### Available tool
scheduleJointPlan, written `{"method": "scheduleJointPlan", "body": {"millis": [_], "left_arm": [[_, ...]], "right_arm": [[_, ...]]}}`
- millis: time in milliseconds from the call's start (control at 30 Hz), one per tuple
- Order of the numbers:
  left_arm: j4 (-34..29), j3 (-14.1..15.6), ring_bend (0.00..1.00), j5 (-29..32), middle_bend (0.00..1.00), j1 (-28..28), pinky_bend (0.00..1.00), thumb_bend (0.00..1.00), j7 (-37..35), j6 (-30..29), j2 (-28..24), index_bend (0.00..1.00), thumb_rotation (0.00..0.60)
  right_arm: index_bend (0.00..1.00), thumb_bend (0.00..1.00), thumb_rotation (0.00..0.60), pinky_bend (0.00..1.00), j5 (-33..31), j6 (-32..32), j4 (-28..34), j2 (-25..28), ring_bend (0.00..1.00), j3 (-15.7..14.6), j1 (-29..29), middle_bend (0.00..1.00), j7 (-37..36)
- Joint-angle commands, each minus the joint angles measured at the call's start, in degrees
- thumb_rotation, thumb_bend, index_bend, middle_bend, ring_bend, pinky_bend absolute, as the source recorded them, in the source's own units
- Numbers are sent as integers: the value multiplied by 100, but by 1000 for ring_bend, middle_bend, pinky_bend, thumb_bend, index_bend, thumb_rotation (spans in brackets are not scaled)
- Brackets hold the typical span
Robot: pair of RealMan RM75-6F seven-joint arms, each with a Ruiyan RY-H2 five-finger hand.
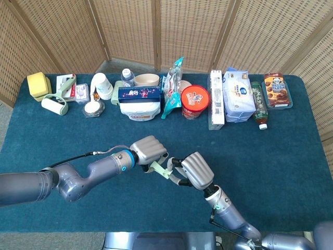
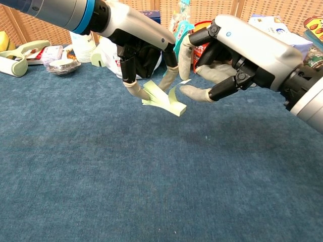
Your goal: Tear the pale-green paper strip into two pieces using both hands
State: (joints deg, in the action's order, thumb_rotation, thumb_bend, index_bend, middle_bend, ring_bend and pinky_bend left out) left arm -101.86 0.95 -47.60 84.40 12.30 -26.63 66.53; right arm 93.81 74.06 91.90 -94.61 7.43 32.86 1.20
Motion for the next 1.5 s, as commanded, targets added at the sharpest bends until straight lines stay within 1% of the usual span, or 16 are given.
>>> {"method": "scheduleJointPlan", "body": {"millis": [33, 433, 700, 1500], "left_arm": [[1, 0, 1000, -3, 998, 0, 968, 463, -6, -3, 3, 752, 600], [36, 18, 1000, -5, 998, 17, 967, 463, -20, 12, 33, 752, 600], [35, 20, 1000, 3, 999, 27, 967, 463, -38, 15, 25, 752, 600], [11, 47, 1000, -26, 999, 21, 968, 463, -70, 23, 0, 752, 600]], "right_arm": [[593, 339, 600, 965, -5, -2, -3, -4, 1000, 5, 7, 1000, 6], [611, 389, 600, 965, -25, -12, -10, -14, 1000, 2, 23, 1000, -20], [637, 404, 600, 965, -35, -18, -1, -16, 1000, 7, 38, 1000, -39], [819, 449, 600, 965, -80, -9, 18, -27, 1000, 28, 53, 1000, -100]]}}
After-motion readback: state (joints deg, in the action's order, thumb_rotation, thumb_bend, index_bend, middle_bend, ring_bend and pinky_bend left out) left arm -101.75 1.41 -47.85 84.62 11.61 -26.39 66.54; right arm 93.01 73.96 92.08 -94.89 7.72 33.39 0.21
